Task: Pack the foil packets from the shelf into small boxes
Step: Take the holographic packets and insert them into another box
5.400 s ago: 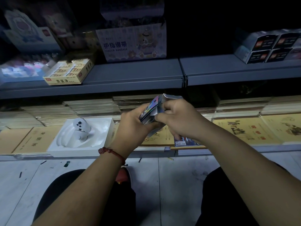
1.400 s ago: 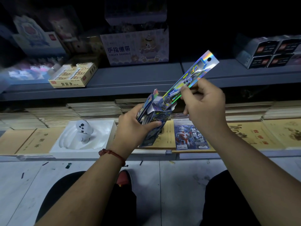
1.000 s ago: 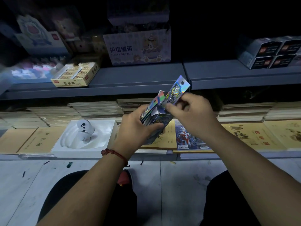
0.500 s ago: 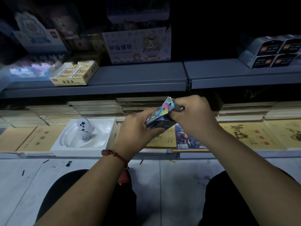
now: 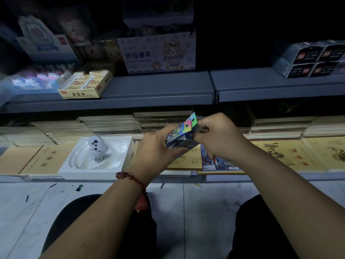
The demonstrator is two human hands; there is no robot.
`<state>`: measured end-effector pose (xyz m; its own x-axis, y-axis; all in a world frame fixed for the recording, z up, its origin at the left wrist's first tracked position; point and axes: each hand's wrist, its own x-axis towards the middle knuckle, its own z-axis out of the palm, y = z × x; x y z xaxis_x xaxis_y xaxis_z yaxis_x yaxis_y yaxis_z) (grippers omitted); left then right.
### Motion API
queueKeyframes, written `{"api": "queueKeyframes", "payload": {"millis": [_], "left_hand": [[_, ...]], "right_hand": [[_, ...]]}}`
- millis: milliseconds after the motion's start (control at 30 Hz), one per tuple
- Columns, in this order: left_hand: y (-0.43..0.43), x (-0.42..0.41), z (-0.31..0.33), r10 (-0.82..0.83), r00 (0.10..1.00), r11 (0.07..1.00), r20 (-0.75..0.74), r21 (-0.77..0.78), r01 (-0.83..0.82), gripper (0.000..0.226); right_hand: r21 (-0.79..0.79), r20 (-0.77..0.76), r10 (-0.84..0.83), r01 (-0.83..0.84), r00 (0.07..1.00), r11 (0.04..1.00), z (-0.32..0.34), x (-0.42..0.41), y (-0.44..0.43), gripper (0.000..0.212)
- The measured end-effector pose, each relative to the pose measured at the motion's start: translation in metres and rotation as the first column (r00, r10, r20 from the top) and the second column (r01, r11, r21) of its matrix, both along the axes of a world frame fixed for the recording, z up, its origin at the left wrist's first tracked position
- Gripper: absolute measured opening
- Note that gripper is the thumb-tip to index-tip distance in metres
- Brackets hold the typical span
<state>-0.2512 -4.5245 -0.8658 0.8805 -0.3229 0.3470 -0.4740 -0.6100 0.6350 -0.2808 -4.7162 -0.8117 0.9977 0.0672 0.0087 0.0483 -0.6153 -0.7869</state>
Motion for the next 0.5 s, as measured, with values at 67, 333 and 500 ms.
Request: {"api": "queueKeyframes", "payload": {"millis": [67,333,500], "left_hand": [[0.0003,-0.0004,0.0007,0.001,1.000,1.000,-0.006,-0.026,-0.001,0.053],[-0.0010,0.0040,0.0030,-0.003,0.996,0.993,-0.093,-0.114,-0.008,0.054],[-0.0026,0.0065,0.0036,-0.026,0.988,0.991,-0.150,-0.131,0.006,0.056]], "right_hand": [[0.059,-0.041,0.004,-0.002,0.999,0.998,0.0012,-0.0003,0.0010,0.023],[0.313,-0.209,-0.070,0.134,0.975,0.940,0.0010,0.0036,-0.0047,0.014],[0.378,-0.233,-0.089,0.174,0.968,0.909,0.0008,0.0069,-0.0071,0.021]]}}
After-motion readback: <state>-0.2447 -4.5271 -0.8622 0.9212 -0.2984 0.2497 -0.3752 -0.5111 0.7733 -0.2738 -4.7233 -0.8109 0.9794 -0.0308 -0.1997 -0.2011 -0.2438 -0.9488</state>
